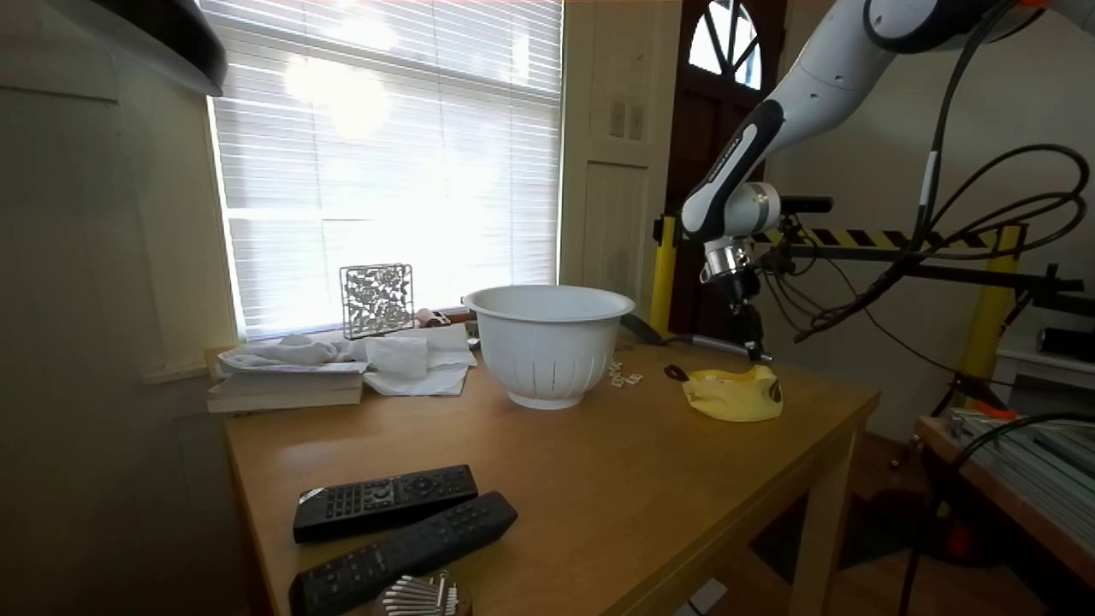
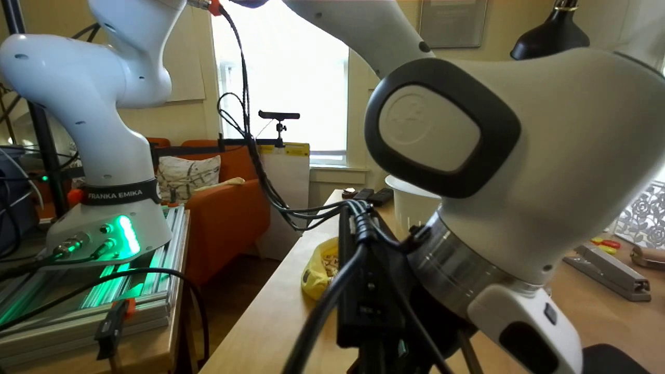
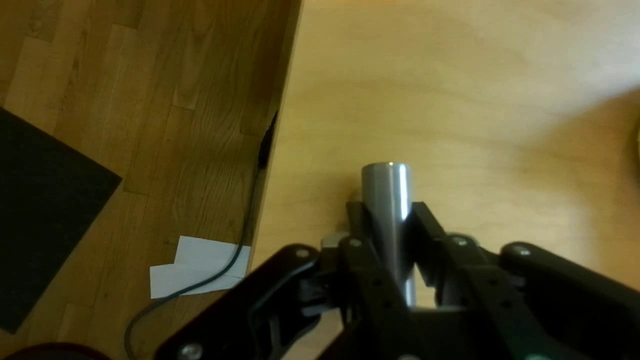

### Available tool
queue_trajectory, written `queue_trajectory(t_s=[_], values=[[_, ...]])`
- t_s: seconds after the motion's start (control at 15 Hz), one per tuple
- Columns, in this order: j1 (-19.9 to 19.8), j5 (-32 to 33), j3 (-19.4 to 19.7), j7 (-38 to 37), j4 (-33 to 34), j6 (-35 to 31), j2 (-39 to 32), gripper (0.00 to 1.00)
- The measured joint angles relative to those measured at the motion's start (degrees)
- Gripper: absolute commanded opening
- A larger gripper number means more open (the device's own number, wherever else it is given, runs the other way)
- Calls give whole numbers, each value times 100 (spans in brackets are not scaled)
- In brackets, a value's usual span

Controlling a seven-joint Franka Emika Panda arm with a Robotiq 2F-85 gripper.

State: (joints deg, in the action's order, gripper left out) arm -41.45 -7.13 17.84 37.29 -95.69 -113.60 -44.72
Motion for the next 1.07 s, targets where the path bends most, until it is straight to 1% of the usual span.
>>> queue_trajectory(t_s=[0.4,0.47,0.67,0.8,0.87,1.0,1.07], values=[[7,172,-112,0,-1004,-365,569,6],[12,191,-135,0,-1149,-415,657,8],[35,211,-198,0,-1529,-640,852,6],[52,215,-232,0,-1702,-792,931,30],[59,216,-247,0,-1760,-845,956,52],[68,225,-269,0,-1836,-901,997,56],[74,237,-274,0,-1856,-901,1016,61]])
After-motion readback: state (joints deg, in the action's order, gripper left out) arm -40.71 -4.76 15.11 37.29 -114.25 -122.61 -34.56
